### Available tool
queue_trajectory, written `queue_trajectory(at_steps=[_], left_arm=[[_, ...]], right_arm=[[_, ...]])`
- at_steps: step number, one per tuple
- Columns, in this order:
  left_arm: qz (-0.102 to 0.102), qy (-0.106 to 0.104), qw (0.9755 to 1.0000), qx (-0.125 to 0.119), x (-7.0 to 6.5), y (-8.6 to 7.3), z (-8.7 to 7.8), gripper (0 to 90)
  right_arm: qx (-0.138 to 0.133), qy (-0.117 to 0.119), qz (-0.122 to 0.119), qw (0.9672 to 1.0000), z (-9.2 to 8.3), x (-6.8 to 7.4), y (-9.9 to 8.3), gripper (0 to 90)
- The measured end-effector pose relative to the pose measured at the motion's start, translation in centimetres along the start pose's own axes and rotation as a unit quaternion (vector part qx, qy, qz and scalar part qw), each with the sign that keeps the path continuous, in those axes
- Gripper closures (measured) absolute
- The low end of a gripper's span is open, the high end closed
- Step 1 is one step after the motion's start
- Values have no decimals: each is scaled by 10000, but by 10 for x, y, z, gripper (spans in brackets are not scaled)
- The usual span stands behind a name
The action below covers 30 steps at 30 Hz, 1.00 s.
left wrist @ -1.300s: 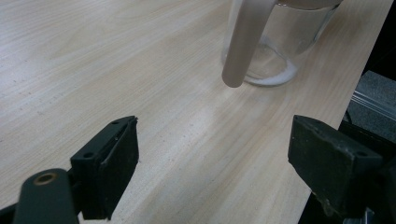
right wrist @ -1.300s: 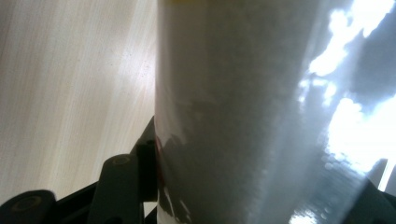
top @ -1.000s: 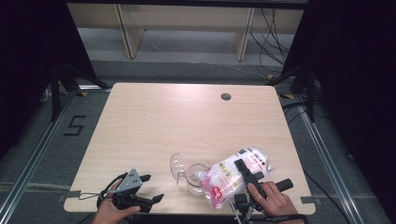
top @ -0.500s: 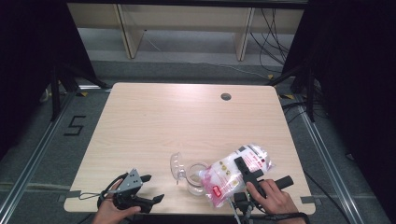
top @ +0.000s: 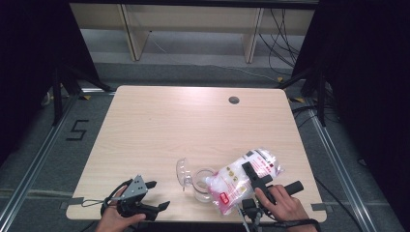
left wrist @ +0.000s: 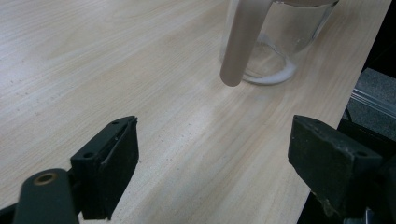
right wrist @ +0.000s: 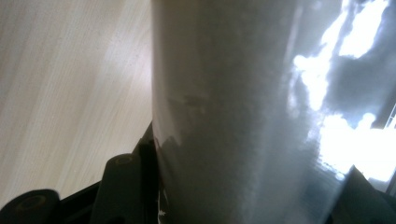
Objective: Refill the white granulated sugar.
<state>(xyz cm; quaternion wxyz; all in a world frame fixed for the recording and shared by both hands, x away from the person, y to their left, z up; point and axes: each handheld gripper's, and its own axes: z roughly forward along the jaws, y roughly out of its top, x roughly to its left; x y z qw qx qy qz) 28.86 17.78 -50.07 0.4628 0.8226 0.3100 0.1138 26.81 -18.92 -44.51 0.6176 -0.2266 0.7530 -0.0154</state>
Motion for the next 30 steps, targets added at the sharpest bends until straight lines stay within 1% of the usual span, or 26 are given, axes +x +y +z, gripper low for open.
queue_trajectory(at_steps=[2,3,4,6,8,10,11,13,14,15,16,17,19,21,22,23,25,26,27,28,29,30], left_arm=[[45,32,10000,43,1,0,0,162],[70,34,10000,41,1,0,0,162],[82,29,10000,39,1,0,0,162],[30,0,10000,49,0,0,0,162],[67,30,10000,39,1,0,0,162],[67,32,10000,39,1,0,0,162],[34,2,10000,13,0,0,0,162],[36,-2,10000,49,0,0,0,162],[24,-2,10000,46,0,0,0,162],[29,-3,10000,46,0,0,0,162],[28,-2,10000,42,0,0,0,162],[25,-3,10000,42,0,0,0,162],[22,-10,10000,53,0,0,-1,162],[85,-24,9999,58,1,0,-1,162],[68,-30,10000,-3,0,0,0,162],[58,-28,10000,2,0,0,0,162],[67,-28,10000,2,0,0,0,162],[66,-25,10000,-1,0,0,0,162],[156,-20,9999,72,1,1,-1,162],[136,-21,9999,40,1,0,-1,162],[10,10,10000,48,0,0,0,162],[14,5,10000,45,0,0,0,162]], right_arm=[[-9,6,-22,10000,0,0,0,496],[29,41,75,10000,0,1,-1,496],[18,32,-6,10000,0,0,-1,497],[18,20,19,10000,0,0,-1,497],[62,39,147,9999,-1,2,-1,498],[59,51,117,9999,-1,2,-1,498],[57,49,109,9999,-1,2,-1,498],[67,37,88,9999,-1,1,-1,499],[24,15,2,10000,-1,0,-1,499],[15,-5,6,10000,-1,0,-1,499],[25,24,-4,10000,-1,0,-1,500],[61,37,63,10000,-2,1,-1,500],[62,37,68,10000,-2,1,-1,500],[59,23,53,10000,-2,1,-1,500],[41,12,5,10000,-2,0,-1,501],[4,3,-63,10000,-1,-1,-1,501],[-8,-26,-54,10000,-1,-1,-1,501],[1,-4,-53,10000,-2,-1,-1,502],[-16,-31,-46,10000,-1,0,-1,502],[33,13,13,10000,-2,0,-1,503],[-24,-14,-47,10000,-1,0,-1,503],[-21,-17,-61,10000,-1,0,-1,503]])
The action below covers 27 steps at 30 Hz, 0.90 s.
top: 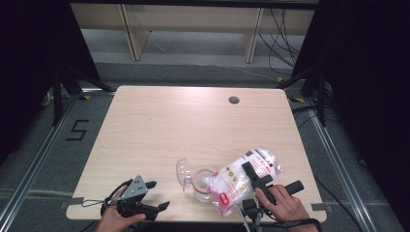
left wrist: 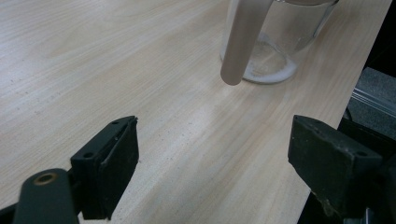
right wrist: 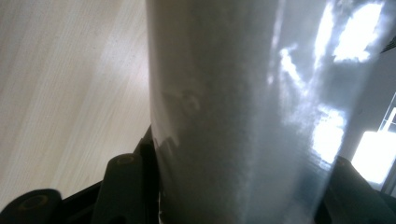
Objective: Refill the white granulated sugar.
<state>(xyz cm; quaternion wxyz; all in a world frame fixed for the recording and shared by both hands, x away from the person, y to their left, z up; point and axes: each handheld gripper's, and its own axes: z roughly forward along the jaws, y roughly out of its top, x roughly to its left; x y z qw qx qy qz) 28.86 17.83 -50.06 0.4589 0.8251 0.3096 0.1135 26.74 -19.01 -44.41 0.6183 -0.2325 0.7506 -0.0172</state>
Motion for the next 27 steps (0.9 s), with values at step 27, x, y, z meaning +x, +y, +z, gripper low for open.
queue_trajectory(at_steps=[27], left_arm=[[19,-10,10000,12,0,0,0,162]], right_arm=[[31,-33,20,10000,1,0,0,508]])
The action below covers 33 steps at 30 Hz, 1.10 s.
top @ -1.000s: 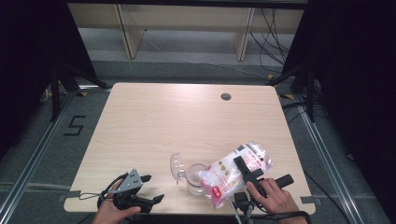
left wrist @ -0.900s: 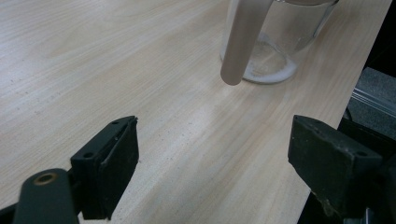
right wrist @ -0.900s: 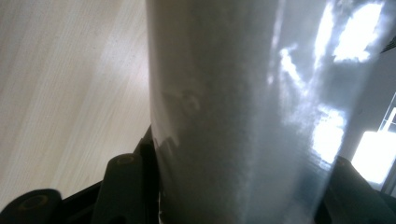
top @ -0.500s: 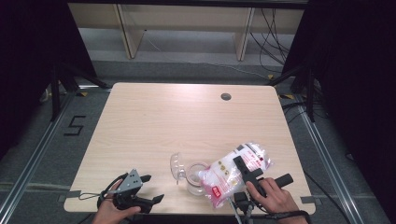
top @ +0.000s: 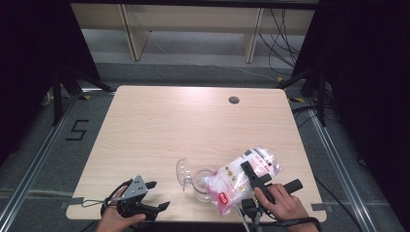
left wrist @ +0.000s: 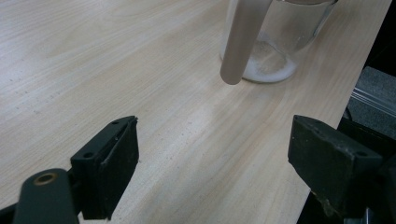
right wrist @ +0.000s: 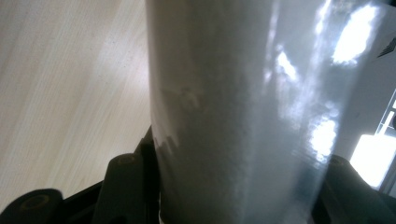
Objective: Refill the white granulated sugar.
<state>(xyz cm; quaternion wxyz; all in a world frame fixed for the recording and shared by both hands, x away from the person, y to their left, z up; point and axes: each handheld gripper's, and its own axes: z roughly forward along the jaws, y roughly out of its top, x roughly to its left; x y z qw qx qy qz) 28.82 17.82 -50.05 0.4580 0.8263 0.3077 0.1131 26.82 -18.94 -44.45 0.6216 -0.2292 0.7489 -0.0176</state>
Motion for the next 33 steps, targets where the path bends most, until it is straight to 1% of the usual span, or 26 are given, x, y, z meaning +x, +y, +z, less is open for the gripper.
queue_trajectory(at_steps=[2,4,5,6,8,9,11,12,13,14,15,16,17,18,19,20,23,24,26,27,28,29,30,31,32,33], left_arm=[[11,-16,10000,-53,0,0,1,162],[22,-16,10000,-48,0,0,1,162],[35,-11,10000,-23,0,0,0,162],[23,-15,10000,-47,0,0,1,162],[-69,-4,10000,-52,-1,0,1,162],[-8,5,10000,-1,0,0,0,162],[-15,6,10000,-8,0,0,0,162],[54,2,10000,-5,1,0,0,162],[121,0,9999,1,1,0,0,162],[123,7,9999,-15,1,0,0,162],[149,7,9999,28,2,1,-1,162],[244,45,9997,85,3,1,-2,163],[230,39,9997,10,3,1,-1,162],[-28,0,10000,-54,0,0,0,163],[-53,-13,10000,-78,0,0,1,162],[-17,9,10000,-31,0,0,0,163],[17,10,10000,-19,0,0,0,163],[4,8,10000,14,0,0,0,162],[-13,4,10000,-3,0,0,0,163],[-17,6,10000,-3,0,0,0,163],[-8,7,10000,-4,0,0,0,162],[-44,3,10000,-30,-1,0,1,163],[-35,6,10000,-67,-1,0,1,163],[37,1,10000,-70,0,0,1,163],[20,-2,10000,-72,0,0,1,162],[97,2,10000,-12,1,0,0,162]], right_arm=[[-1,9,-5,10000,0,0,0,508],[0,8,-7,10000,0,0,0,508],[-20,19,-59,10000,1,-2,0,508],[-54,12,-114,9999,1,-2,1,508],[-47,19,-92,9999,1,-2,1,508],[-74,-4,-132,9999,2,-3,1,509],[-73,-4,-140,9999,2,-3,1,509],[-69,-7,-146,9999,2,-3,1,509],[-48,14,-124,9999,2,-3,1,509],[10,24,-14,10000,1,-1,1,509],[5,23,-19,10000,1,-1,1,509],[4,23,-16,10000,1,-1,1,510],[1,23,-10,10000,1,-1,1,510],[-1,30,-6,10000,1,-1,0,510],[-91,-17,-159,9998,2,-3,1,510],[-84,-12,-142,9999,2,-3,1,510],[-94,-13,-143,9999,2,-3,1,511],[-98,-12,-144,9998,2,-3,1,511],[-96,8,-135,9999,2,-3,1,511],[-50,33,-44,10000,2,-2,1,511],[-31,30,-22,10000,2,-2,1,511],[-36,29,-41,10000,2,-2,1,511],[-59,22,-98,9999,2,-3,1,511],[-62,25,-103,9999,2,-3,1,511],[-20,31,-30,10000,2,-2,1,511],[-33,30,-45,10000,2,-2,1,512]])
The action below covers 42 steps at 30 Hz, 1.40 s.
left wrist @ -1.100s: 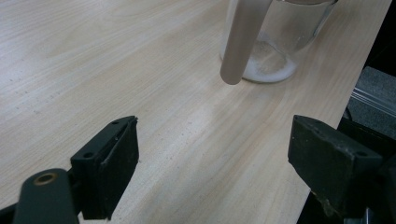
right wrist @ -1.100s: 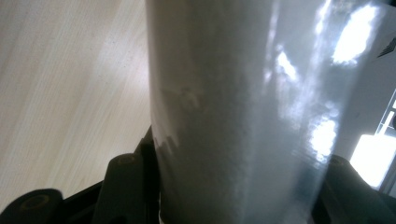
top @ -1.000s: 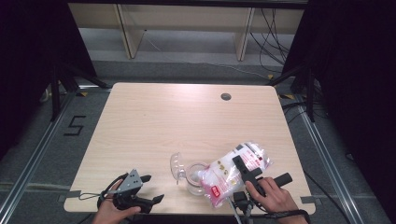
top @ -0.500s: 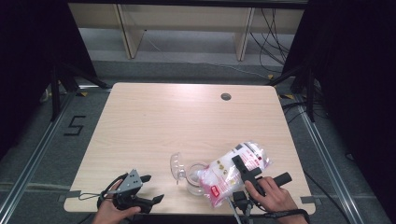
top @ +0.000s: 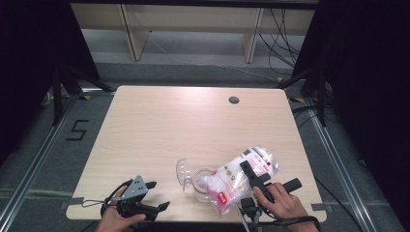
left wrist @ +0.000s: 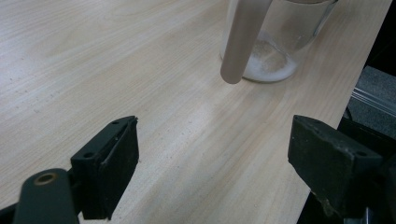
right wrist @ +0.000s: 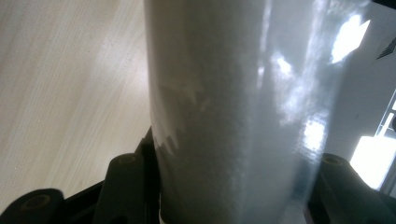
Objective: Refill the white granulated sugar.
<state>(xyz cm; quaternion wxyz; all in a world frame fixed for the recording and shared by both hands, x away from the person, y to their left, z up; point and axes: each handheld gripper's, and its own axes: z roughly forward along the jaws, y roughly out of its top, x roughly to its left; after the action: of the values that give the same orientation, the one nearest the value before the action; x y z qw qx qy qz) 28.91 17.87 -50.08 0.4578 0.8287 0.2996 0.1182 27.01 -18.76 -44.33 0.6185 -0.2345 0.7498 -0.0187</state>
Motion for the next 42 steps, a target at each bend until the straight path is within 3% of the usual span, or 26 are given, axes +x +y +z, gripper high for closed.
queue_trajectory(at_steps=[17,21,22,24,27,28,31,32,34,36,37,39,40,41,42], left_arm=[[-12,2,10000,-4,0,0,0,163],[-2,5,10000,1,0,0,0,163],[-4,5,10000,0,0,0,0,163],[-121,21,9999,-6,-1,-1,0,163],[-1,8,10000,-7,0,0,0,163],[-117,26,9999,-8,-1,-1,0,163],[-112,22,9999,-9,-1,-1,0,162],[-115,23,9999,-10,-1,-1,0,163],[28,8,10000,-8,0,0,0,163],[21,9,10000,-7,0,0,0,163],[-104,7,9999,16,-1,0,0,163],[-110,9,9999,11,-1,0,0,162],[-90,5,10000,10,-1,0,-1,163],[63,-4,10000,35,1,0,-1,163],[-125,6,9999,11,-1,-1,0,163]], right_arm=[[-12,22,24,10000,1,-1,0,513],[-17,11,-39,10000,1,-2,1,513],[-77,-13,-158,9998,2,-4,1,513],[-68,-35,-158,9998,2,-4,1,513],[-82,-81,-164,9998,1,-4,1,513],[-21,-34,-76,10000,1,-3,0,514],[-6,-38,-75,10000,0,-3,0,514],[21,-24,27,10000,0,-1,0,514],[49,-30,87,9999,0,0,-1,514],[10,-42,-13,10000,0,-2,0,515],[4,-57,-49,10000,0,-3,0,515],[20,-27,33,10000,0,-1,0,516],[20,-27,42,10000,0,-1,0,516],[6,-26,15,10000,0,-2,0,516],[6,-33,11,10000,0,-1,0,516]])
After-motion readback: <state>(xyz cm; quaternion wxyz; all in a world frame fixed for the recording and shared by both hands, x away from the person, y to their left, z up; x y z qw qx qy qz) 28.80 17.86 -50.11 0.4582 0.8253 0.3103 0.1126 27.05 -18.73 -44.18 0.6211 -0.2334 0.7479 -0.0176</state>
